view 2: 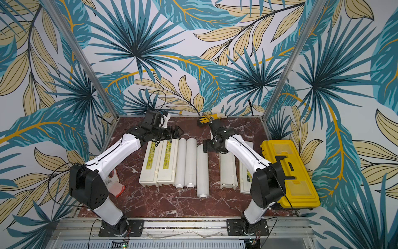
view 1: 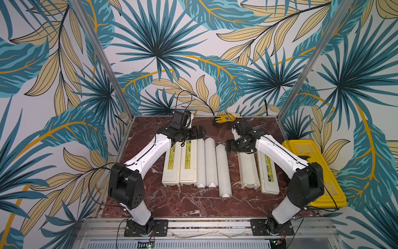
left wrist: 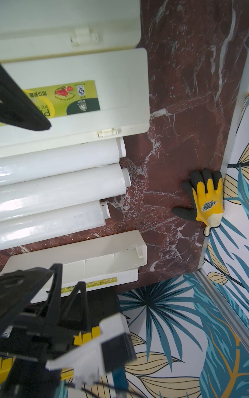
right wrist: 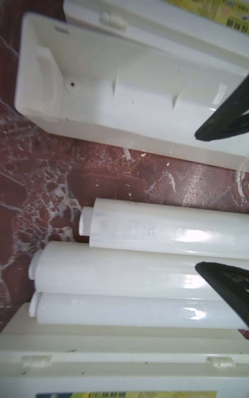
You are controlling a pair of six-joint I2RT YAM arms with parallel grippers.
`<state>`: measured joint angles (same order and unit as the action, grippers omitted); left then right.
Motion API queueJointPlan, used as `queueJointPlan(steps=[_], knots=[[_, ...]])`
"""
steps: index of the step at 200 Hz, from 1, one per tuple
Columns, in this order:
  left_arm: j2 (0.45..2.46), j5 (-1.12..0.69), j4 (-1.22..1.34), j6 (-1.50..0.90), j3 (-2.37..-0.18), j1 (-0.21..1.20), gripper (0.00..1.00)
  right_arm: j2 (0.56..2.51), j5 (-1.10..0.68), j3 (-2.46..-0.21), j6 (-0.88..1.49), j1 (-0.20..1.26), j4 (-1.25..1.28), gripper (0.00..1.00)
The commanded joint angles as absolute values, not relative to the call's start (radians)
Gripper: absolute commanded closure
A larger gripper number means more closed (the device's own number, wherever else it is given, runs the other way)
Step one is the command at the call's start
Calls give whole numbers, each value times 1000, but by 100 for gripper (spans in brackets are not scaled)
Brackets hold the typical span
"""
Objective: Put plastic wrap rolls into dispensers
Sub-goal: Pick up the plastic wrap from the center of the board.
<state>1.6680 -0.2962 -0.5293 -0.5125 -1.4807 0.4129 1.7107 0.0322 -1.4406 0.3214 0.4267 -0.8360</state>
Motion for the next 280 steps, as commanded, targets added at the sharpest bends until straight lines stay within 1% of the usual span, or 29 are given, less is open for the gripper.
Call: queueJointPlan(steps=[1, 77, 103, 142, 162, 174, 188, 213, 217, 218, 222, 237, 257, 280], knots=[[1646, -318, -532, -508, -1447, 398, 0, 1768, 100, -1434, 417, 470, -848, 11], [1627, -313, -532, -512, -1410, 374, 1, 1946, 130, -1453, 482, 523, -824, 12], [1625, -313, -532, -514, -1403, 366, 0, 2000, 179, -1464, 515, 534, -863, 14], [1624, -315, -531, -517, -1397, 365, 0, 2016, 194, -1402, 557, 534, -839, 17], [1626, -313, -532, -517, -1398, 364, 0, 2033, 189, -1391, 561, 535, -832, 17], [1628, -317, -531, -519, -1401, 365, 1, 2042, 186, -1386, 563, 535, -824, 19], [1628, -318, -532, -519, -1399, 365, 0, 2052, 174, -1379, 559, 534, -811, 23], [1622, -316, -531, -520, -1393, 365, 1, 2046, 132, -1370, 545, 535, -789, 47], [1620, -316, -531, -520, -1393, 365, 0, 2040, 132, -1368, 542, 536, -787, 49], [1620, -316, -532, -520, -1394, 364, 0, 2036, 130, -1367, 539, 536, -786, 51], [1619, -316, -532, -521, -1392, 364, 1, 2024, 130, -1365, 537, 538, -785, 54], [1614, -314, -532, -522, -1392, 365, 0, 1960, 128, -1361, 523, 537, -788, 61], [1614, -315, -531, -522, -1393, 365, 0, 1836, 111, -1381, 493, 536, -813, 67], [1619, -322, -532, -523, -1402, 365, 0, 1716, 117, -1459, 445, 526, -880, 70]])
